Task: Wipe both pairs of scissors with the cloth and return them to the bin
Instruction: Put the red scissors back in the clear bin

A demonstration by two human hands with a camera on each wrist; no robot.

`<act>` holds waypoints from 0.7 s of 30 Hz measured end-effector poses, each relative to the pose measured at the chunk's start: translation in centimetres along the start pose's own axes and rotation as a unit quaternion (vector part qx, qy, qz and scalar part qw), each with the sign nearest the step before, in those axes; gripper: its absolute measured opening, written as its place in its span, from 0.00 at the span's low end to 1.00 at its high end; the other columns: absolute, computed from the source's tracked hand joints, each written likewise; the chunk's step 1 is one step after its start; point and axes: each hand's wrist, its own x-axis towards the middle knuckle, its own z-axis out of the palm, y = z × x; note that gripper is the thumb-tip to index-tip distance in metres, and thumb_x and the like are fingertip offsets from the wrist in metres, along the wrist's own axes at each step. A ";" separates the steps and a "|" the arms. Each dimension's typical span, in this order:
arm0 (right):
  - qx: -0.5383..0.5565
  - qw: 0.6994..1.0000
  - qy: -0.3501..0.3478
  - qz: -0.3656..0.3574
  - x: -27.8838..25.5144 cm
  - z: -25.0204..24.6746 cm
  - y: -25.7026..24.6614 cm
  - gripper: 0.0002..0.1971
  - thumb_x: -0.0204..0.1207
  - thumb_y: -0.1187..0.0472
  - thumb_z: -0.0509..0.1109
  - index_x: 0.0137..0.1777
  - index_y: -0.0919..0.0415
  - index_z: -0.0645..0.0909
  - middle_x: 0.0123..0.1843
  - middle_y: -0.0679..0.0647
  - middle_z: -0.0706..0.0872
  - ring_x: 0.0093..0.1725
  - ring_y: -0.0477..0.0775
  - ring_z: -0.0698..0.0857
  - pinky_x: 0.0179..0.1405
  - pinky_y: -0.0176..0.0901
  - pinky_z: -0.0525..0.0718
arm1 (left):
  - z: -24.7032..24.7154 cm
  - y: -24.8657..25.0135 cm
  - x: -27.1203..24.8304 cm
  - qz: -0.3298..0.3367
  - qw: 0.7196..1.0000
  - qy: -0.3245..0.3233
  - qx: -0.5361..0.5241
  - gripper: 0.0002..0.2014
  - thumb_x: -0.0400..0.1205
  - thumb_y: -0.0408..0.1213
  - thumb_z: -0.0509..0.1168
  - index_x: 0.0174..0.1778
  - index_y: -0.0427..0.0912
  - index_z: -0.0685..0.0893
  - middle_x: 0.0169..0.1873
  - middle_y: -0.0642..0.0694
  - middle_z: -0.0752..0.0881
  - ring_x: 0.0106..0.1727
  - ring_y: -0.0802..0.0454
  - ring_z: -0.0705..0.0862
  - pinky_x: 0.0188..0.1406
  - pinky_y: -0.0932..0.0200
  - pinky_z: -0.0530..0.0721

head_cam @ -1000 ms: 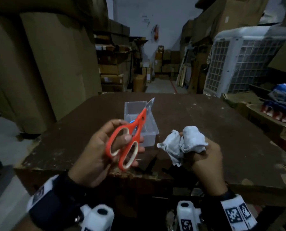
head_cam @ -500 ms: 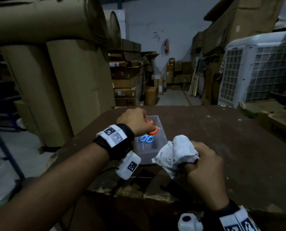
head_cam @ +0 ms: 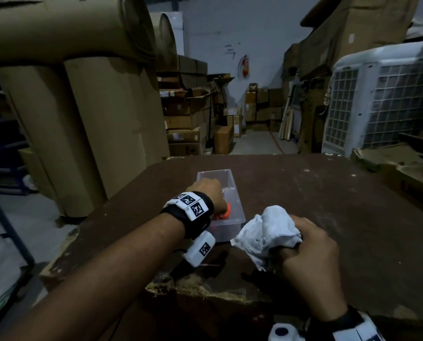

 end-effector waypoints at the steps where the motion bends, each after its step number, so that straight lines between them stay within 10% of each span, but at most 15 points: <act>1: 0.002 1.000 -0.003 0.005 0.0 -0.2 0.2 0.07 0.69 0.60 0.71 0.40 0.46 0.87 0.39 0.47 0.88 0.39 0.41 0.86 0.39 0.42 0.84 | 0.0 -0.2 0.0 0.005 1.000 -0.001 0.000 0.11 0.71 0.41 0.77 0.31 0.42 0.81 0.38 0.41 0.86 0.42 0.41 0.88 0.38 0.53 0.87; 5: 0.006 0.999 -0.037 0.039 0.2 -1.4 0.5 0.07 0.67 0.57 0.73 0.32 0.42 0.83 0.30 0.46 0.87 0.33 0.36 0.84 0.30 0.32 0.75 | -0.1 -1.5 -0.2 0.040 0.999 0.027 -0.016 0.09 0.80 0.38 0.70 0.51 0.39 0.91 0.49 0.40 0.91 0.50 0.42 0.89 0.52 0.50 0.90; 13: 0.148 0.979 -0.023 0.139 6.2 -5.2 2.3 0.20 0.63 0.63 0.76 0.57 0.64 0.84 0.48 0.56 0.90 0.47 0.51 0.89 0.48 0.50 0.86 | 1.0 -3.1 -4.9 0.119 0.985 0.062 -0.110 0.10 0.79 0.52 0.73 0.44 0.51 0.93 0.42 0.55 0.92 0.47 0.58 0.87 0.46 0.58 0.83; 16: 0.087 0.990 -0.021 0.105 9.2 -5.7 3.8 0.25 0.62 0.55 0.78 0.60 0.58 0.80 0.56 0.55 0.90 0.57 0.58 0.89 0.60 0.65 0.86 | 1.1 -2.7 -6.0 0.147 0.974 0.066 -0.161 0.12 0.78 0.56 0.74 0.44 0.52 0.93 0.41 0.59 0.91 0.46 0.63 0.86 0.44 0.62 0.79; 21: -0.173 0.984 -0.044 0.007 11.4 -4.2 4.8 0.29 0.57 0.37 0.69 0.52 0.56 0.78 0.48 0.54 0.84 0.51 0.59 0.84 0.47 0.53 0.82 | 2.3 -2.4 -7.0 0.198 0.967 0.077 -0.143 0.14 0.73 0.43 0.81 0.55 0.53 0.93 0.49 0.57 0.93 0.51 0.63 0.88 0.58 0.60 0.85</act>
